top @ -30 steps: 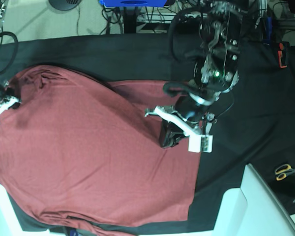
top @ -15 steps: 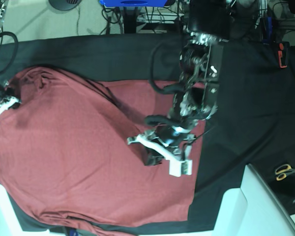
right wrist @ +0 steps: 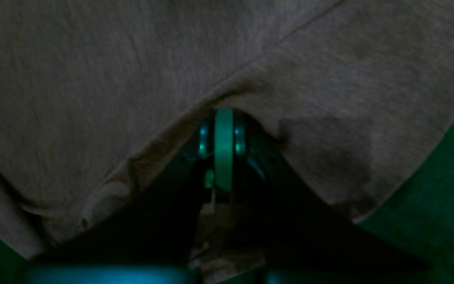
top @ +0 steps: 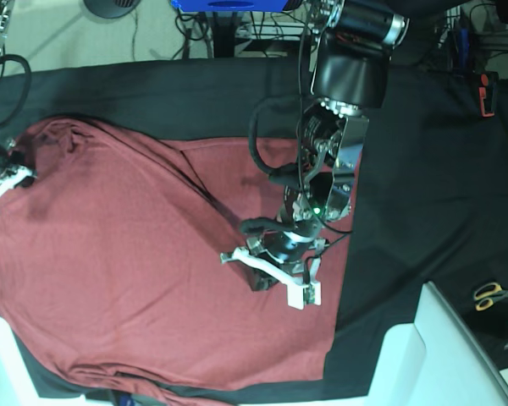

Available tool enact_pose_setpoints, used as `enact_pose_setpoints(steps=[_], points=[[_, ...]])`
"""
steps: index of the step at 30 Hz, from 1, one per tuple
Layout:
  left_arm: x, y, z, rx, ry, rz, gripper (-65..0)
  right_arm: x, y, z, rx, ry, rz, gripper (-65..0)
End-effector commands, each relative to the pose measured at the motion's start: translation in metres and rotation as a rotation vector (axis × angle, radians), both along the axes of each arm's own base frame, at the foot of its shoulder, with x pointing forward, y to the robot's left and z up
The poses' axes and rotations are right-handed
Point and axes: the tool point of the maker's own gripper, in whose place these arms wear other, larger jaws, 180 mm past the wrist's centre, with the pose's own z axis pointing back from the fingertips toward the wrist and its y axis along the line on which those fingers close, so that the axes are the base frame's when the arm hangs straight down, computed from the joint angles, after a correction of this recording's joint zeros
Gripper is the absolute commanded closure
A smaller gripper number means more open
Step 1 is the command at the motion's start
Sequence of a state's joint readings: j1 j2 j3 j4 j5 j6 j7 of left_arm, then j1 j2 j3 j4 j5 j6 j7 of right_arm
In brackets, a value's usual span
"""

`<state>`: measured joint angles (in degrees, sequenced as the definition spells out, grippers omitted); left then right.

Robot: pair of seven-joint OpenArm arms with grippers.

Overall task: Fold the T-shirt properly
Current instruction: 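Drag the held sleeve with the left gripper diagonally across the shirt body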

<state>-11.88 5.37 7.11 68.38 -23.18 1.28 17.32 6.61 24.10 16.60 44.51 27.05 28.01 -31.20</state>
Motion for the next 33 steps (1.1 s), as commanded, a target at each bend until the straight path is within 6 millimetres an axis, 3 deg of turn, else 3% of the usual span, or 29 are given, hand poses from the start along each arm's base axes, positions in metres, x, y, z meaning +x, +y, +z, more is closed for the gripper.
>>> enact_pose_setpoints(steps=[1,9,13,26,33], points=[[0.017,-0.003,0.021,-0.017,-0.070,0.004,0.0,-0.008,-0.003,-0.003,-0.017,0.045,0.015,-0.6],[0.036,0.003,0.014,0.005,-0.065,0.024,0.0,-0.008,-0.004,-0.004,-0.020,0.047,0.008,-0.6],[0.043,0.007,0.011,0.012,-0.072,0.039,0.0,-0.017,-0.004,-0.013,-0.001,0.081,-0.010,-0.6],[0.033,0.019,-0.033,0.051,0.047,0.044,0.0,-0.016,-0.003,-0.014,0.005,0.083,-0.013,-0.6],[0.034,0.022,-0.041,0.060,0.073,0.047,0.0,-0.016,-0.002,-0.015,0.007,0.083,-0.011,-0.6]])
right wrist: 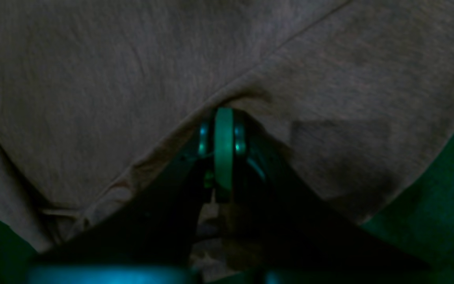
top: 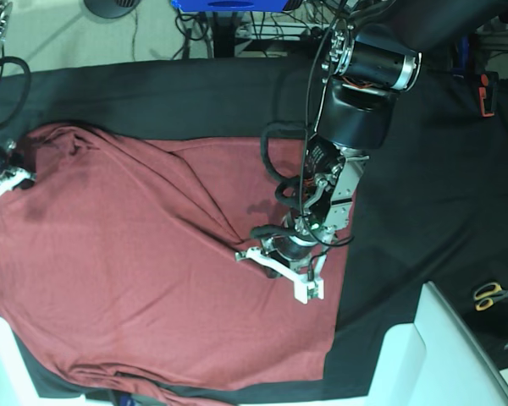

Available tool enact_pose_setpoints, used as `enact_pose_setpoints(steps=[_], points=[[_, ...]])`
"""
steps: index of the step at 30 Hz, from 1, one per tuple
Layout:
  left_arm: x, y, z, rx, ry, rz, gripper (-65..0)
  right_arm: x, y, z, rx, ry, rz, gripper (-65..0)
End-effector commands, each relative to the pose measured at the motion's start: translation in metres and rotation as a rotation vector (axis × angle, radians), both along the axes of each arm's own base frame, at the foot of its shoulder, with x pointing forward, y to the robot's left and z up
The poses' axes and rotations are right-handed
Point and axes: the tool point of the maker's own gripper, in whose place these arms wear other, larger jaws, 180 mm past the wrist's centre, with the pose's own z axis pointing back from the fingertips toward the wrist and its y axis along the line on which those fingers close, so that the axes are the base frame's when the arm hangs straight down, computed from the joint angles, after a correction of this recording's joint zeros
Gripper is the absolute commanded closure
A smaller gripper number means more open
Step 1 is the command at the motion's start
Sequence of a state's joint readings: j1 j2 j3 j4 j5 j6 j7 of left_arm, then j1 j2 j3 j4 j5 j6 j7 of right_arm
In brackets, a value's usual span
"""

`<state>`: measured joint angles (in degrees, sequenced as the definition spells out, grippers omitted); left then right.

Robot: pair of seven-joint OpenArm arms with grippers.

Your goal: Fold the T-shirt properly

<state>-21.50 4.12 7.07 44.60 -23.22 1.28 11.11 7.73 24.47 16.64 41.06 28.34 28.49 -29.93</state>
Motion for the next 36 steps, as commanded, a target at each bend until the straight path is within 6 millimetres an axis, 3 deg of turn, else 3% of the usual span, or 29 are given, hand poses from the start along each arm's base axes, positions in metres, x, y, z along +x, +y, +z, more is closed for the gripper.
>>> enact_pose_setpoints(steps=[1,12,16,17,19,22,25,28,32,36], points=[[0.019,-0.004,0.024,-0.018,-0.073,0.000,0.0,-0.016,-0.001,-0.010,-0.022,0.085,0.022,-0.6],[0.049,0.002,0.056,-0.007,-0.141,0.003,0.0,-0.016,0.000,-0.010,-0.021,0.085,0.025,-0.6],[0.051,0.005,0.049,0.002,-0.112,0.005,0.0,-0.016,0.000,-0.010,-0.021,0.085,0.025,-0.6],[0.049,0.006,0.044,0.006,-0.099,0.006,-1.6,-0.015,0.000,-0.010,-0.021,0.083,0.025,-0.6],[0.047,0.006,0.040,0.007,-0.088,0.007,-16.5,-0.015,0.000,-0.010,-0.021,0.083,0.025,-0.6],[0.047,0.006,0.040,0.006,-0.088,0.007,-30.9,-0.015,0.000,-0.010,-0.021,0.083,0.025,-0.6],[0.049,0.006,0.043,0.004,-0.096,0.006,-36.4,-0.014,0.000,-0.009,-0.021,0.078,0.028,-0.6],[0.056,0.015,0.065,0.018,-0.160,0.004,-36.0,0.000,0.005,0.001,-0.017,0.003,0.066,-0.6],[0.023,0.031,0.051,0.049,-0.116,-0.023,-36.0,0.013,0.011,0.021,-0.029,-0.099,0.132,-0.6],[-0.024,0.060,0.040,0.101,-0.102,-0.036,-35.9,0.022,0.015,0.045,-0.080,-0.174,0.187,-0.6]])
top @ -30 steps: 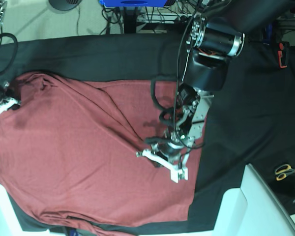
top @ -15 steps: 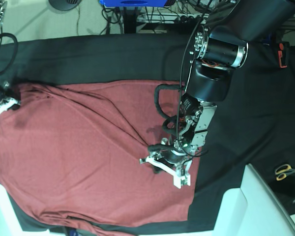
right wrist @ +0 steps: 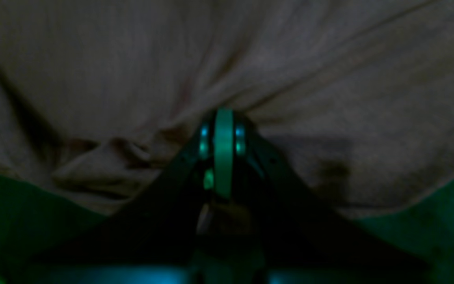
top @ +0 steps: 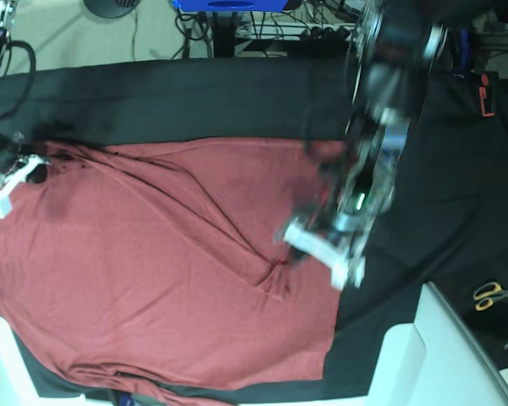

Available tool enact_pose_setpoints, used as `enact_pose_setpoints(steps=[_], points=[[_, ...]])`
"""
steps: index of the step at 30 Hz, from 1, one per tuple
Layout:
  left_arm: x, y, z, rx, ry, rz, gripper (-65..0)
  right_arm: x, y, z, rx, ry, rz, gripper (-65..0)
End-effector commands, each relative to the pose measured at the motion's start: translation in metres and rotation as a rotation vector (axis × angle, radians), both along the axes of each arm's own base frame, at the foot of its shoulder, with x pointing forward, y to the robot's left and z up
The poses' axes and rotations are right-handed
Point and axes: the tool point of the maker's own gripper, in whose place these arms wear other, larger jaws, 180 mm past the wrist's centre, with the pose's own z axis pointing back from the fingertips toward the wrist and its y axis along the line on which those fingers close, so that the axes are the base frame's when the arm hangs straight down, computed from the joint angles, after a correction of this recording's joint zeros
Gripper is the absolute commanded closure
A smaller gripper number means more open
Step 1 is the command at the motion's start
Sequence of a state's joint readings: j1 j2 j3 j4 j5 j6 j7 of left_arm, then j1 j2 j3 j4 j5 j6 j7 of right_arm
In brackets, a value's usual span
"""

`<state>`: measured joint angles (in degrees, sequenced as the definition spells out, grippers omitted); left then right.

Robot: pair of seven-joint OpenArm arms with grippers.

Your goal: Fold the T-shirt properly

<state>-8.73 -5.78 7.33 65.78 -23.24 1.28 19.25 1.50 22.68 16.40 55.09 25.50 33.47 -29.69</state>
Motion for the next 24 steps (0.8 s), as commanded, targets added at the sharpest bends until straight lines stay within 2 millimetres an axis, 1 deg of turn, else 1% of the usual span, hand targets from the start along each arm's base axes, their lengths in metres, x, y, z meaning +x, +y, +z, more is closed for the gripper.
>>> enact_pose_setpoints(steps=[1,2,3,7,9,10,11,12,13,15,16,17,19,21,23,24], points=[[0.009,0.000,0.028,-0.005,-0.094,-0.016,-35.9,0.021,-0.011,0.027,-0.027,-0.094,0.009,-0.6],[-0.006,0.006,0.025,0.009,-0.091,-0.023,-35.9,0.025,-0.008,0.036,-0.039,-0.121,0.025,-0.9],[-0.017,0.009,0.023,0.018,-0.085,-0.029,-35.7,0.027,-0.002,0.040,-0.036,-0.141,0.035,-1.1],[-0.068,0.029,0.008,0.080,-0.029,-0.061,-35.7,0.033,-0.007,0.064,-0.043,-0.240,-0.022,-1.5],[-0.088,0.038,0.002,0.103,-0.004,-0.073,-35.7,0.032,-0.008,0.065,-0.064,-0.226,-0.011,-2.4],[-0.097,0.041,0.001,0.112,0.006,-0.081,-35.7,0.026,-0.011,0.062,-0.090,-0.192,0.000,-5.0],[-0.107,0.042,-0.001,0.118,0.018,-0.088,-35.7,0.020,-0.010,0.057,-0.108,-0.156,0.014,-8.9],[-0.117,0.044,-0.005,0.125,0.034,-0.096,-35.7,0.013,-0.008,0.054,-0.127,-0.123,0.032,-15.3],[-0.127,0.045,-0.008,0.128,0.050,-0.102,-35.7,0.004,0.001,0.048,-0.129,-0.096,0.045,-21.5],[-0.144,0.046,-0.014,0.130,0.080,-0.109,-35.7,-0.011,0.015,0.045,-0.142,-0.092,0.073,-33.2],[-0.151,0.046,-0.018,0.129,0.095,-0.110,-35.7,-0.020,0.022,0.044,-0.158,-0.093,0.092,-37.5],[-0.158,0.046,-0.021,0.128,0.110,-0.111,-35.7,-0.028,0.030,0.044,-0.178,-0.092,0.110,-39.9],[-0.166,0.046,-0.026,0.126,0.130,-0.110,-35.7,-0.039,0.040,0.044,-0.234,-0.091,0.142,-40.5],[-0.171,0.045,-0.029,0.124,0.142,-0.110,-35.7,-0.050,0.045,0.038,-0.311,-0.058,0.172,-41.0],[-0.173,0.045,-0.030,0.122,0.145,-0.110,-35.7,-0.056,0.050,0.031,-0.369,-0.030,0.198,-41.0],[-0.174,0.045,-0.030,0.122,0.146,-0.110,-35.7,-0.056,0.052,0.029,-0.391,-0.032,0.207,-41.0]])
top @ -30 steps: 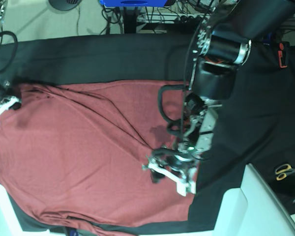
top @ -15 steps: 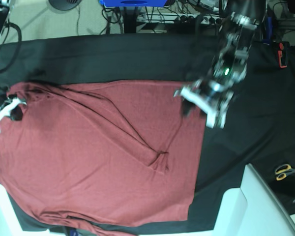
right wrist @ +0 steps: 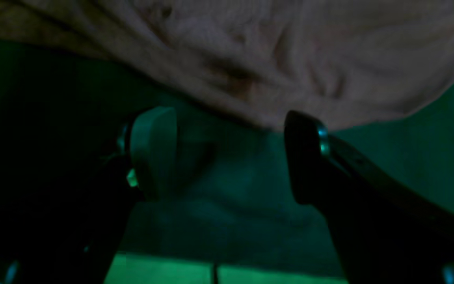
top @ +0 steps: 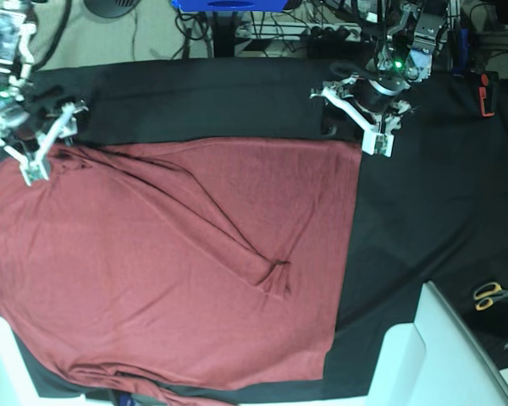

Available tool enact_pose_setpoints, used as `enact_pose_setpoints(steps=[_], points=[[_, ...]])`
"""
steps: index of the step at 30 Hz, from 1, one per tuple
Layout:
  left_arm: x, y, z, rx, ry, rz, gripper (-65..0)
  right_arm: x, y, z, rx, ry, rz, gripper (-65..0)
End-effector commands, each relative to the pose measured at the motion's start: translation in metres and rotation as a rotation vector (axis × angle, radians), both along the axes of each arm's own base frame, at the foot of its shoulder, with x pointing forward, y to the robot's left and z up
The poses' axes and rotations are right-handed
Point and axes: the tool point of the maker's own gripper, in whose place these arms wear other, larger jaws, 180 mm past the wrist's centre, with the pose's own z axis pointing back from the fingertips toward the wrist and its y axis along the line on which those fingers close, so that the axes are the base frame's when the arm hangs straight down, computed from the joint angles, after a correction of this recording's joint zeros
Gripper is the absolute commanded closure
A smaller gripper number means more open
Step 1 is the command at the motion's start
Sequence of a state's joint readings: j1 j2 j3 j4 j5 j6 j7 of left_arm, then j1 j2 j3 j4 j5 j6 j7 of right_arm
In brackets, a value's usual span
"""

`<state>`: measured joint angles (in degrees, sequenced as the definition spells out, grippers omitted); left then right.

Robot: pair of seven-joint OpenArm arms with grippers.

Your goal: Fold the T-shirt properly

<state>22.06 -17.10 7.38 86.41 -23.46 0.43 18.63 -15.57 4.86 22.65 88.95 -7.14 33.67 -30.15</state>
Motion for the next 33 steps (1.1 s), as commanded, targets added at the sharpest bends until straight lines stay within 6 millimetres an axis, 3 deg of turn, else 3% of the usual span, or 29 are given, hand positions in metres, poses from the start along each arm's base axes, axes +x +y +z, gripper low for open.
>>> enact_pose_setpoints(steps=[1,11,18,27,29,33], points=[[0.005,0.002,0.007,0.000,-0.031,-0.001,-35.7,0.005,0.000,0.006,-0.015,-0.032,0.012,-41.0],[0.004,0.002,0.006,0.001,-0.027,0.000,-35.7,-0.008,-0.002,-0.025,-0.025,0.055,0.009,-40.4],[0.003,0.002,0.005,0.001,-0.025,0.000,-35.7,-0.001,-0.003,-0.022,-0.024,0.042,0.007,-40.4],[0.003,0.002,0.005,0.002,-0.024,0.001,-35.7,0.008,-0.018,-0.019,-0.056,0.039,0.009,-39.5],[0.003,0.002,0.005,0.002,-0.024,0.001,-35.7,0.008,-0.018,-0.019,-0.056,0.039,0.009,-32.3],[0.003,0.002,0.005,0.002,-0.024,0.001,-35.7,0.008,-0.018,-0.019,-0.057,0.042,0.007,-6.0]])
